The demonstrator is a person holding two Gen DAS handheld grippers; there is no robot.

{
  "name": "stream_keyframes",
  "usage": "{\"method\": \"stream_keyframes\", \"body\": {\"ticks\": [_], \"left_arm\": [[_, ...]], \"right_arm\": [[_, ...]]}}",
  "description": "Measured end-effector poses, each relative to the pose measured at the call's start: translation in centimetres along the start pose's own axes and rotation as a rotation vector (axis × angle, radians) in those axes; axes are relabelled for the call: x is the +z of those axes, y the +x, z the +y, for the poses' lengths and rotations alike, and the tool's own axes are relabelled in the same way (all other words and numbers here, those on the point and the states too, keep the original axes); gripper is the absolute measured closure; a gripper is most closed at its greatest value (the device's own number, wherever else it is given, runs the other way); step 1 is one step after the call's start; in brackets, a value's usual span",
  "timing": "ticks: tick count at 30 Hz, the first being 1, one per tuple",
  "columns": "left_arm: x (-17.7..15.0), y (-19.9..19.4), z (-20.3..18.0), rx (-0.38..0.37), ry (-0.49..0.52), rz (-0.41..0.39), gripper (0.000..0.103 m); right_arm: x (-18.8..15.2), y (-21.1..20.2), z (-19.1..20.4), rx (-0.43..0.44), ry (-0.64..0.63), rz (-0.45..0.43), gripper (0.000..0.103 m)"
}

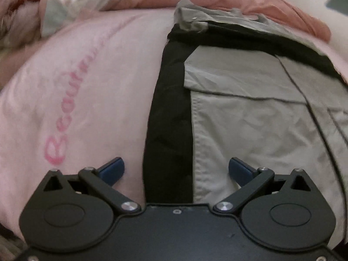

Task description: Fold large clothes

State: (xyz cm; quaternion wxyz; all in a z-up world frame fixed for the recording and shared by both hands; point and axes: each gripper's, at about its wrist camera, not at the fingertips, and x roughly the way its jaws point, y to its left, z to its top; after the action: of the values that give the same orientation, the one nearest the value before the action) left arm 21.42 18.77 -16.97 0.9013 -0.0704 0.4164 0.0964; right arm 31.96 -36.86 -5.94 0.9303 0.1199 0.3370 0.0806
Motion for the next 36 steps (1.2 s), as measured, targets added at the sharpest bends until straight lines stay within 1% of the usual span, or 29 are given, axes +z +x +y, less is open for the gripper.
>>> {"method": "stream_keyframes", "body": {"ticks": [2, 3, 4, 5, 6, 7, 8, 9, 10, 12, 14, 15, 16, 17, 19, 20, 23, 24, 25, 26, 27, 28, 29, 30, 31, 32, 34, 35, 36], "left_arm": [[0.4, 0.6, -0.4, 0.0, 0.022, -0.004, 0.0], [0.8, 1.1, -0.7, 0.003, 0.027, -0.007, 0.0], [1.1, 1.3, -1.1, 0.0, 0.032, -0.01, 0.002], [1.6, 1.2, -1.5, -0.006, 0.041, -0.026, 0.017], [1.7, 0.6, -2.1, -0.013, 0.052, -0.048, 0.045], [1.8, 0.1, -2.3, -0.014, 0.061, -0.067, 0.065], [1.8, -0.3, -2.3, -0.015, 0.064, -0.078, 0.092], [2.2, -0.5, -2.2, -0.031, 0.052, -0.088, 0.095], [2.6, -0.7, -1.9, -0.045, 0.013, -0.105, 0.096], [3.4, -2.4, -1.6, -0.061, -0.028, -0.185, 0.097], [4.9, -4.9, -2.5, -0.047, 0.015, -0.291, 0.097], [5.8, -6.2, -3.1, -0.041, 0.043, -0.349, 0.097], [6.6, -7.7, -3.5, -0.028, 0.05, -0.409, 0.097], [7.7, -8.8, -3.7, -0.026, 0.059, -0.452, 0.097], [9.5, -9.6, -3.0, -0.043, 0.035, -0.493, 0.097], [10.0, -9.3, -2.6, -0.038, 0.025, -0.499, 0.097], [10.4, -5.0, -1.5, 0.044, 0.022, -0.493, 0.096], [10.2, -2.8, -1.2, 0.089, 0.018, -0.484, 0.102], [10.2, -0.6, -1.2, 0.16, 0.007, -0.459, 0.103], [10.2, 2.2, -0.6, 0.251, -0.023, -0.395, 0.103], [10.3, 4.4, 0.6, 0.236, -0.067, -0.33, 0.103], [10.1, 6.2, 2.2, 0.199, -0.139, -0.264, 0.103], [9.8, 7.2, 3.5, 0.189, -0.192, -0.212, 0.103], [9.2, 7.1, 4.4, 0.162, -0.223, -0.232, 0.103], [9.2, 6.6, 4.7, 0.171, -0.223, -0.238, 0.103], [9.4, 6.0, 4.6, 0.178, -0.215, -0.244, 0.103], [9.7, 4.6, 4.6, 0.126, -0.187, -0.267, 0.103], [10.0, 3.9, 4.2, 0.108, -0.164, -0.272, 0.102], [10.0, 3.3, 3.6, 0.099, -0.137, -0.283, 0.1]], "right_arm": [[-0.6, 1.5, -0.5, 0.058, 0.045, 0.081, 0.013], [-1.0, 2.3, -0.8, 0.074, 0.061, 0.114, 0.007], [-1.2, 2.1, -0.7, 0.08, 0.038, 0.063, 0.006], [-1.2, 2.3, -0.3, 0.048, 0.019, 0.077, 0.018], [-1.1, 2.5, 0.5, -0.005, -0.014, 0.064, 0.065], [-1.1, 2.5, 1.1, -0.007, -0.044, 0.065, 0.072], [-1.5, 2.4, 1.6, -0.02, -0.065, 0.055, 0.086], [-1.7, 1.9, 2.4, -0.061, -0.109, 0.022, 0.102], [-1.7, 1.2, 3.1, -0.062, -0.141, -0.026, 0.102], [-1.2, -1.0, 3.6, -0.045, -0.136, -0.14, 0.102], [-0.5, -2.8, 4.7, -0.035, -0.119, -0.24, 0.102], [-0.2, -3.5, 5.4, -0.048, -0.126, -0.29, 0.102], [0.2, -4.2, 6.3, -0.07, -0.147, -0.352, 0.102], [0.5, -4.6, 6.9, -0.094, -0.171, -0.4, 0.102], [1.2, -4.3, 7.6, -0.152, -0.195, -0.461, 0.102], [1.7, -3.5, 7.6, -0.176, -0.187, -0.465, 0.102], [2.5, 0.2, 6.1, -0.192, -0.115, -0.443, 0.102], [2.7, 1.7, 5.9, -0.205, -0.12, -0.43, 0.102], [2.5, 3.5, 6.3, -0.251, -0.157, -0.417, 0.102], [2.2, 4.8, 6.6, -0.285, -0.186, -0.405, 0.102], [1.8, 5.9, 6.8, -0.307, -0.195, -0.389, 0.102], [1.6, 6.9, 6.6, -0.311, -0.192, -0.358, 0.102], [1.3, 7.4, 6.2, -0.297, -0.175, -0.329, 0.102], [1.2, 7.7, 5.9, -0.275, -0.162, -0.306, 0.102], [1.1, 7.6, 6.1, -0.271, -0.164, -0.297, 0.101], [1.3, 7.6, 6.3, -0.274, -0.17, -0.294, 0.101], [1.4, 7.6, 6.4, -0.278, -0.18, -0.282, 0.099], [1.4, 7.5, 6.3, -0.272, -0.169, -0.28, 0.094], [1.6, 7.6, 6.3, -0.266, -0.163, -0.276, 0.093]]}}
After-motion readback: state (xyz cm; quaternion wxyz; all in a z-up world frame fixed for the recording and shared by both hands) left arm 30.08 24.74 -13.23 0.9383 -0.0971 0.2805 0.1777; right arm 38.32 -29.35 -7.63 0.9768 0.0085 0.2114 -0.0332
